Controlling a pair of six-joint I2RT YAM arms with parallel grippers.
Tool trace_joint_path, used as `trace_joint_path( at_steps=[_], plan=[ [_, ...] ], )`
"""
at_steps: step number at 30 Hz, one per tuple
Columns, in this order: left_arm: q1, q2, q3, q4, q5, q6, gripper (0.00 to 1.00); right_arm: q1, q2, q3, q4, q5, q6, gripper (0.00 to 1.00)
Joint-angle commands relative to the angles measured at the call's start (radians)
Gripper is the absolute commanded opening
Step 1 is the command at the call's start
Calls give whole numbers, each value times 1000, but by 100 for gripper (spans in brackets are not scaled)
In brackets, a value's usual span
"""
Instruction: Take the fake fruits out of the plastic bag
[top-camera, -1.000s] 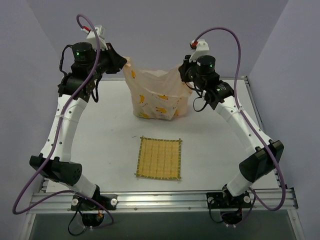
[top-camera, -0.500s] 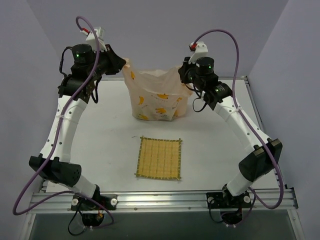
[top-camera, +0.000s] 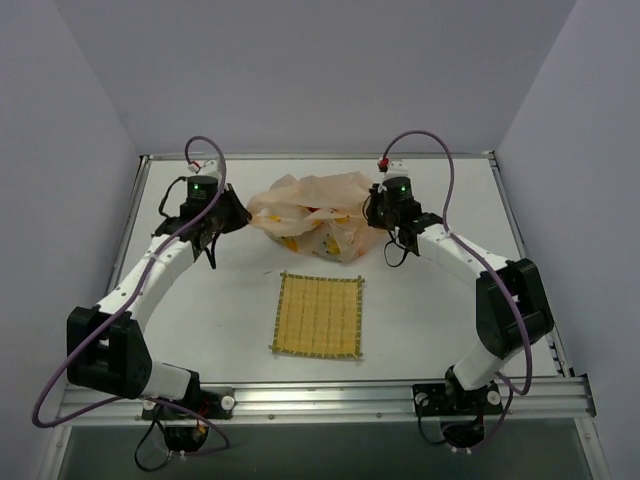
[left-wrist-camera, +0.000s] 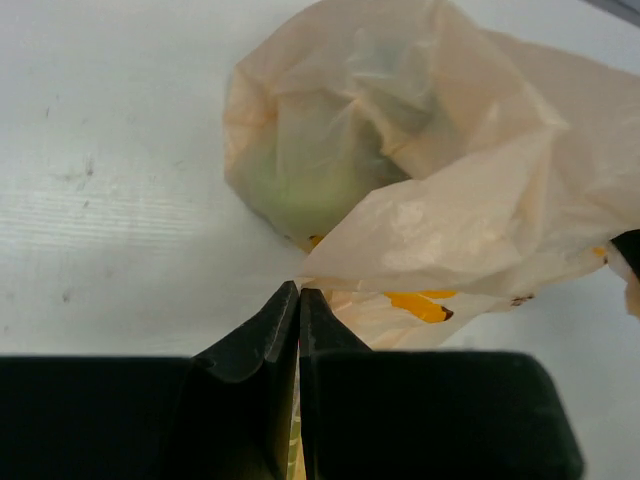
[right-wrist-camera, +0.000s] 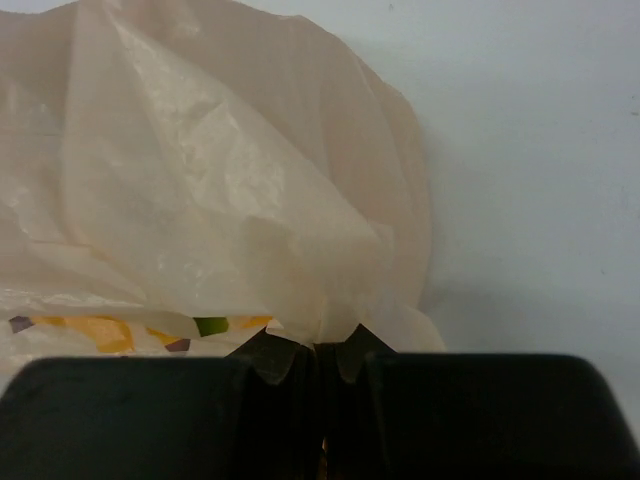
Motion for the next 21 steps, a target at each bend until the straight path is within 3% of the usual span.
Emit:
trace_joint_path(
  at_steps=[1,7,8,9,11,12,13,16,21],
  plan=[
    [-20,-11,-41,132,-119,-52,2,-10,59,-12,151,40,17,0],
    [-52,14,-60,187,-135,-42,5,-13,107,-41,186,24,22,0],
    [-75,0,-49,180,-147,-33,11,-13,93,-45,187,24,22,0],
    [-88,-31,-41,169,-147,-16,29,-13,65,-49,185,24,20,0],
    [-111,-75,-37,134,-135,-9,47,-13,35,-50,162,24,19,0],
    [-138,-132,-56,128,-132,-9,62,-15,6,-52,150,14,22,0],
    [-155,-161,-70,114,-132,-14,66,-13,-7,-55,145,-12,27,0],
    [-235,-273,-133,47,-179,-31,71,-13,-38,-58,125,-26,34,0],
    [-356,-431,-321,12,-317,-135,72,-13,-42,-72,127,-43,63,0]
  ],
)
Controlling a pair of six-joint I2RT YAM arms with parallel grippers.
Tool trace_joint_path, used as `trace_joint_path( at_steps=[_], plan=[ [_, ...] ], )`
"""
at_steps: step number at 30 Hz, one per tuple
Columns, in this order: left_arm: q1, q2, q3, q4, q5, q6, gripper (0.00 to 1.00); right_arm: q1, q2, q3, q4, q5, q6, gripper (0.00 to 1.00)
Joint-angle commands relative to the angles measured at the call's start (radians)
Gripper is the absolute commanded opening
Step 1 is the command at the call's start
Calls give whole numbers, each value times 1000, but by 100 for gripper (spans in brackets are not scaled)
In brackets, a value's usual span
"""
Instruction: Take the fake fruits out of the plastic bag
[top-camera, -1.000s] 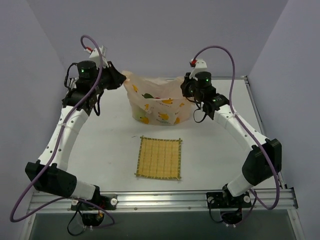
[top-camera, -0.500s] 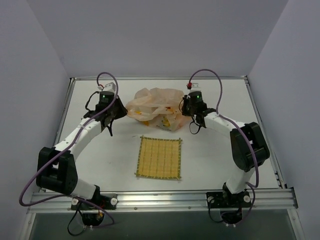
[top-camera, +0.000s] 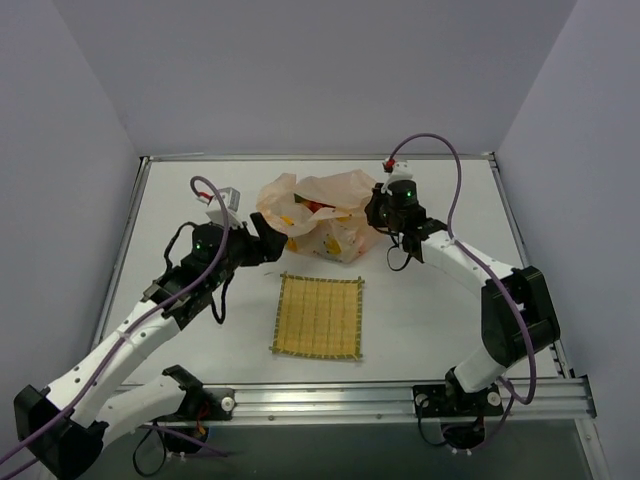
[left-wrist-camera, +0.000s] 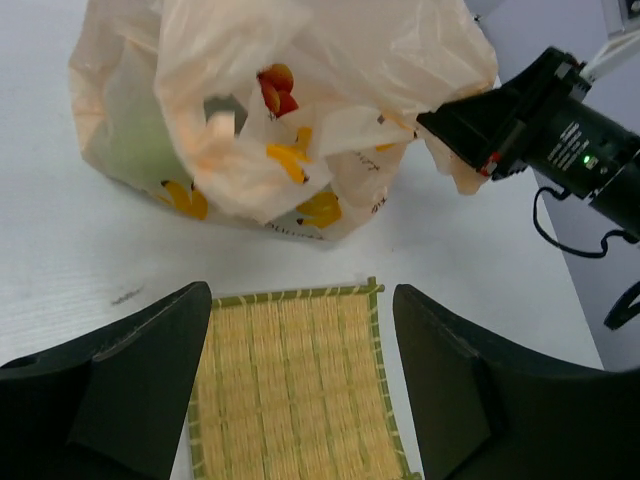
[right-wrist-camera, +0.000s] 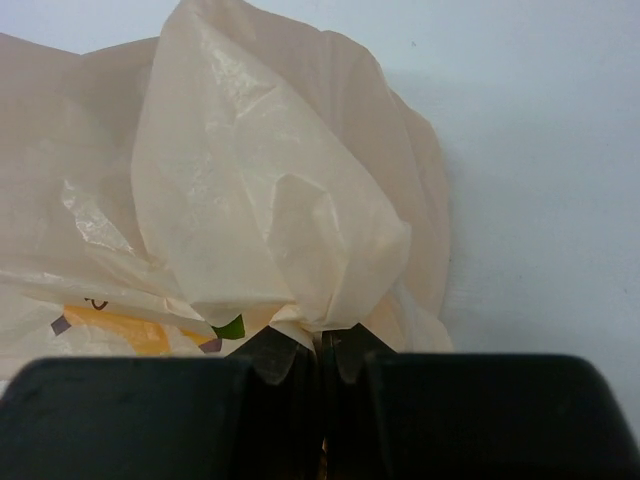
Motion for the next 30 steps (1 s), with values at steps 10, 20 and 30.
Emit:
trace_joint_path(
  at_steps=[10,20,30],
  plan=[
    [-82,74,-174,307,-55,-112,92,-6,-16,-27,11,-44,38,0],
    [-36,415,13,537,-127,-63,96,-6,-24,-47,13,-95,43,0],
    [27,610,116,534,-124,-37,45,-10,-14,-37,20,-115,40,0]
  ],
)
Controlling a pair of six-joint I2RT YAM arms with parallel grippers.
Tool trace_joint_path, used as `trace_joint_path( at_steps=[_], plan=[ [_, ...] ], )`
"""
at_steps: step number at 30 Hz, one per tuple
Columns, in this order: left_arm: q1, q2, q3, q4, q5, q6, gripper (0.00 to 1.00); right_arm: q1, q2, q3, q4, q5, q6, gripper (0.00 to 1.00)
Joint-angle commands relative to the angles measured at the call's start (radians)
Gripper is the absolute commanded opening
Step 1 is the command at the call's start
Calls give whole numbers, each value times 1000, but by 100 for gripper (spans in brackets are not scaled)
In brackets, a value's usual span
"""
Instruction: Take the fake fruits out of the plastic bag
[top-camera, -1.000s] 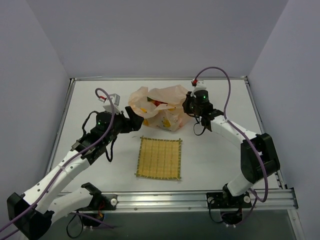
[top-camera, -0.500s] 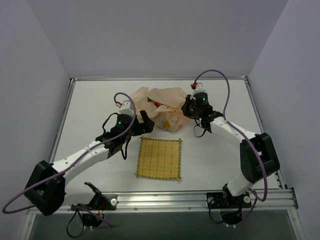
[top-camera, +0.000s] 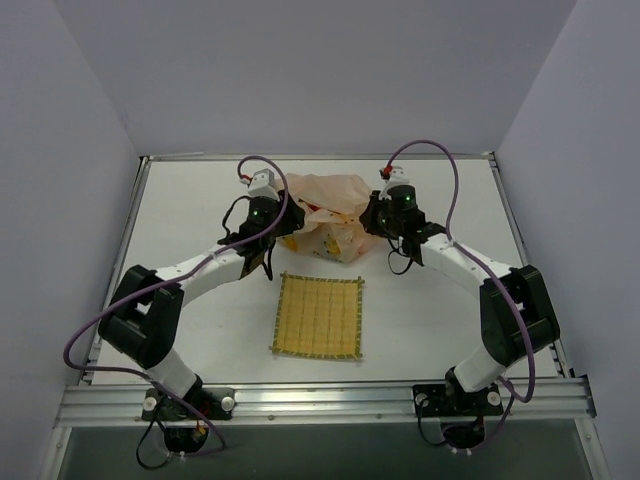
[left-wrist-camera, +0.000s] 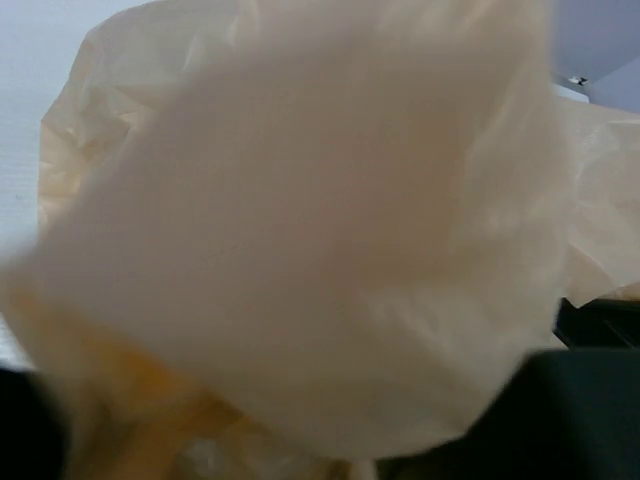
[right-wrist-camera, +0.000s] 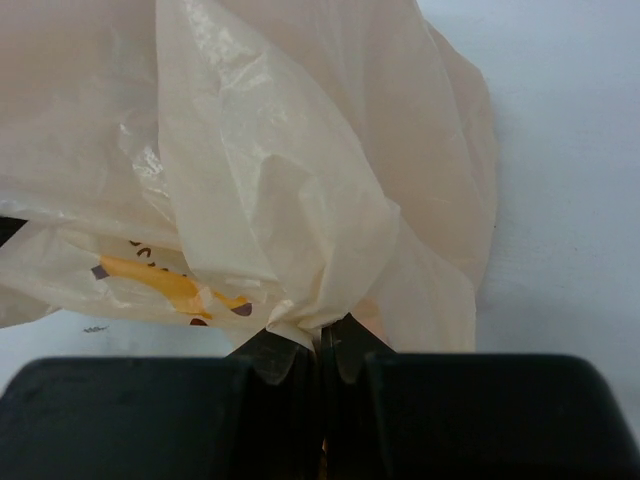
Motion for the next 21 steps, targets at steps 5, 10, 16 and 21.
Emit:
trace_joint_path(
  at_steps=[5,10,16,21],
  plan=[
    [22,-1,14,-60,-61,48,2,-22,27,29,21,1,-5,0],
    [19,-87,-104,-131,-80,82,2,-62,52,89,12,-1,15,0],
    [-8,-208,-213,-257,-103,157,2,-68,-16,111,-57,-44,48,2],
    [-24,-245,-244,-323,-126,198,2,-71,-31,71,-72,-15,82,2]
  ],
)
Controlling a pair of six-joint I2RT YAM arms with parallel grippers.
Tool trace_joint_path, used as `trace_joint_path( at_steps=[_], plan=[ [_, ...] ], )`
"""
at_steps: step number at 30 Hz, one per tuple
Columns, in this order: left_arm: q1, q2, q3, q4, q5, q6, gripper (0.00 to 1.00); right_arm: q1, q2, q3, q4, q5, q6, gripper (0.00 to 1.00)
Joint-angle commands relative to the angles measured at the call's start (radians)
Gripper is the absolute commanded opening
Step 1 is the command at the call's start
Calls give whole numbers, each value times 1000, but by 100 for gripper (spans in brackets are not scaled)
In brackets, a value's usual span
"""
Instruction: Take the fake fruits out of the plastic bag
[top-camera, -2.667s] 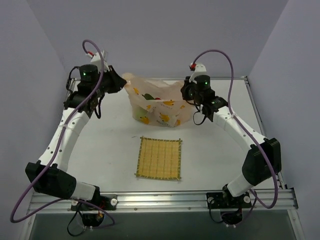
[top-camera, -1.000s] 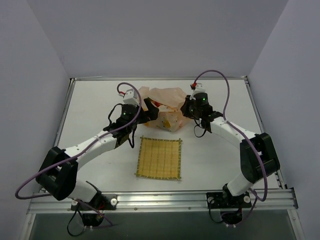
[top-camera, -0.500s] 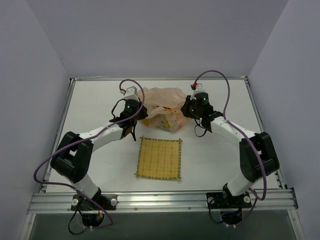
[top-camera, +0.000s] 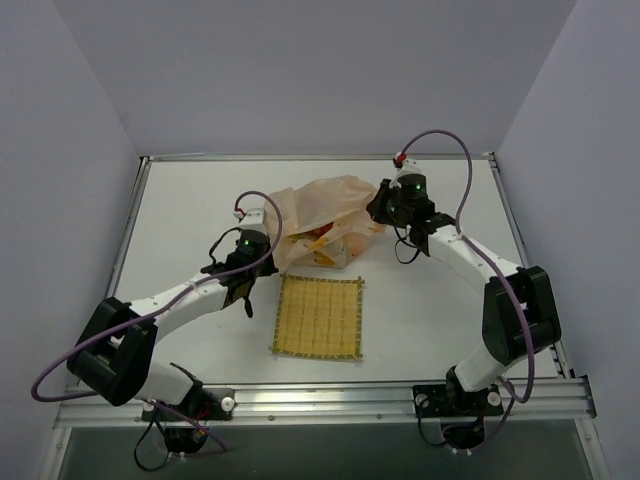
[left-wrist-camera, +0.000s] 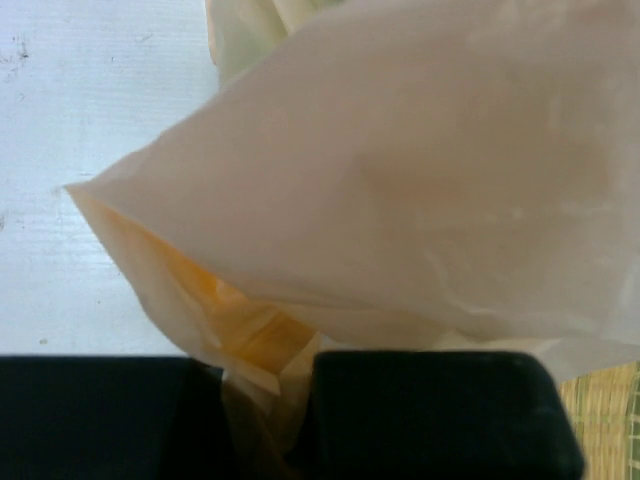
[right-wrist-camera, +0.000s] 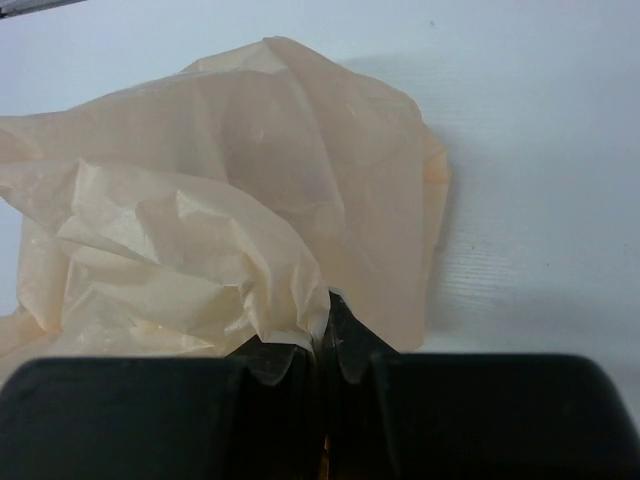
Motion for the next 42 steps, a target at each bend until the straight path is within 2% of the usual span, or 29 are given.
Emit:
trace_joint_path(
  at_steps=[1,6,10,11,12,14,15,18,23,25,26,28,30,32,35,38,39,41,42],
  plan=[
    [-8,-39,3,-69,-30,55,2,-8,1,-9,-14,24,26,2],
    [-17,-7,28,-36,11,55,2,-48,171,47,-11,78,-31,2],
    [-23,14,37,12,49,40,2,-65,111,51,-11,76,-68,6],
    [-23,18,40,36,71,28,2,-65,91,49,-16,75,-72,11],
    [-23,22,43,46,80,20,2,-64,64,51,-28,74,-77,35],
    [-25,28,48,73,111,-8,2,-62,-18,46,-72,81,-79,61],
    [-28,28,46,81,118,-17,2,-61,-50,38,-85,81,-79,79],
    [-32,19,39,118,140,-52,2,-54,-178,-8,-128,68,-65,90],
    [-38,7,45,127,143,-69,2,21,-356,-66,-190,79,-51,91],
    [-41,4,49,125,143,-69,2,67,-387,-64,-226,105,-62,86],
    [-43,2,48,125,143,-71,2,124,-391,-66,-227,128,-63,80],
    [-44,2,45,129,137,-72,2,186,-370,-63,-226,134,-72,55],
    [-45,2,42,132,134,-75,2,255,-327,-42,-226,137,-85,26],
    [-46,4,45,130,134,-75,2,297,-261,3,-223,143,-120,15],
    [-45,-2,46,124,132,-69,2,355,-162,81,-218,159,-215,16],
    [-46,-5,52,113,128,-58,2,367,-85,155,-218,102,-337,35],
    [-46,-7,52,112,129,-57,2,366,-65,172,-220,84,-359,45],
    [-46,-10,51,109,128,-52,2,360,-13,213,-221,20,-429,53],
    [-46,-12,49,109,125,-52,2,357,6,224,-220,-8,-444,54]
  ],
)
